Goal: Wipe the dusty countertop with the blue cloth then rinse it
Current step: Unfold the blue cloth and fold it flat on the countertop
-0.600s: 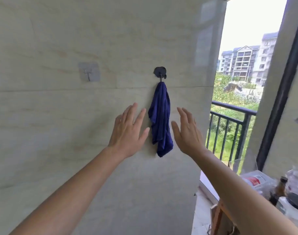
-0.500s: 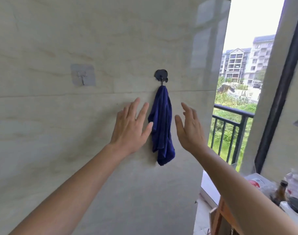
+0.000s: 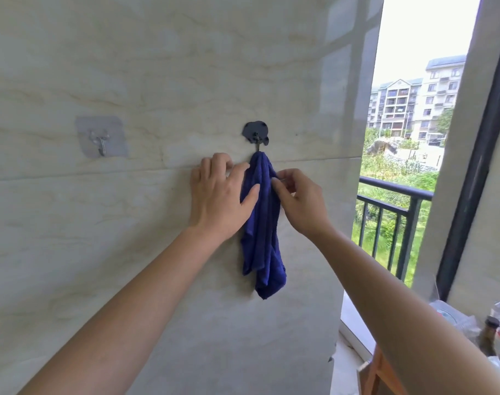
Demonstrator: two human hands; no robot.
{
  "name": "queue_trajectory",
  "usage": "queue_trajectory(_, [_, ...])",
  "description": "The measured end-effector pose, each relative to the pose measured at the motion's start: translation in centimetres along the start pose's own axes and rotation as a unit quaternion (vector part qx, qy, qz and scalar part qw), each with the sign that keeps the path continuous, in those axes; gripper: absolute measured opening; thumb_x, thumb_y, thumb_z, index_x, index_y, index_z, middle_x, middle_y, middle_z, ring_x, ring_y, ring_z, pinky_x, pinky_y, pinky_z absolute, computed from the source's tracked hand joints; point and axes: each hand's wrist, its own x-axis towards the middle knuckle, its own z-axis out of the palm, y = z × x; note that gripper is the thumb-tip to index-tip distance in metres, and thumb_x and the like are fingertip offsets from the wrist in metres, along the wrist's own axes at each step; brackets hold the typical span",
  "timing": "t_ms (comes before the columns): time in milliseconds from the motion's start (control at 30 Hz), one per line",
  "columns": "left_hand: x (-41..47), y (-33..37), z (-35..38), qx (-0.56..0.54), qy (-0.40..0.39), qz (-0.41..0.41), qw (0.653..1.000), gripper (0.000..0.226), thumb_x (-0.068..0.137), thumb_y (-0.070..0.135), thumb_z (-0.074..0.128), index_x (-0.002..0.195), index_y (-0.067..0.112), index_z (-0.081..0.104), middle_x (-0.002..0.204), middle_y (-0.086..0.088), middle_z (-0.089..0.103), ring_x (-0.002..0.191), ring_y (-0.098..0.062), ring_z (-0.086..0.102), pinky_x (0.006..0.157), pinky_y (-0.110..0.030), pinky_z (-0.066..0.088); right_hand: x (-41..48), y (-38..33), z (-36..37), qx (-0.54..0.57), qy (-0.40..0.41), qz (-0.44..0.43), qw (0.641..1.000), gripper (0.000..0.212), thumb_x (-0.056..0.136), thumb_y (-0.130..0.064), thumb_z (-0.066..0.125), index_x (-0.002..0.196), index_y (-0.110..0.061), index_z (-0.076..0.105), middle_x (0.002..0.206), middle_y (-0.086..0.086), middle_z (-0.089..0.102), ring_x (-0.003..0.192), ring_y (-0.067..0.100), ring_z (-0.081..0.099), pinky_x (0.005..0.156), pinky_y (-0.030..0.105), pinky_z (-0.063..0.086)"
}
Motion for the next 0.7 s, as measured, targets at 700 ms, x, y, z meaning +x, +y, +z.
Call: queue_trajectory(700, [3.9,2.5,-4.7,-0.474,-0.095,-0.342,0.806,0.023,0.088,0.001,0.062,0.1,0.02,0.055,0.095,-0.002,0.065,0.084,-0.016,0.061,0.073,-0.028,0.05,2.9,-0.1,-3.0,0.081,-0.19,-0.01,0.978,0.019,0.101,-0.037,0.051,0.102,-0.024,0.065,0.098,-0.013,0.068,0.091,0.006,0.063,0.082,0.027,0.05])
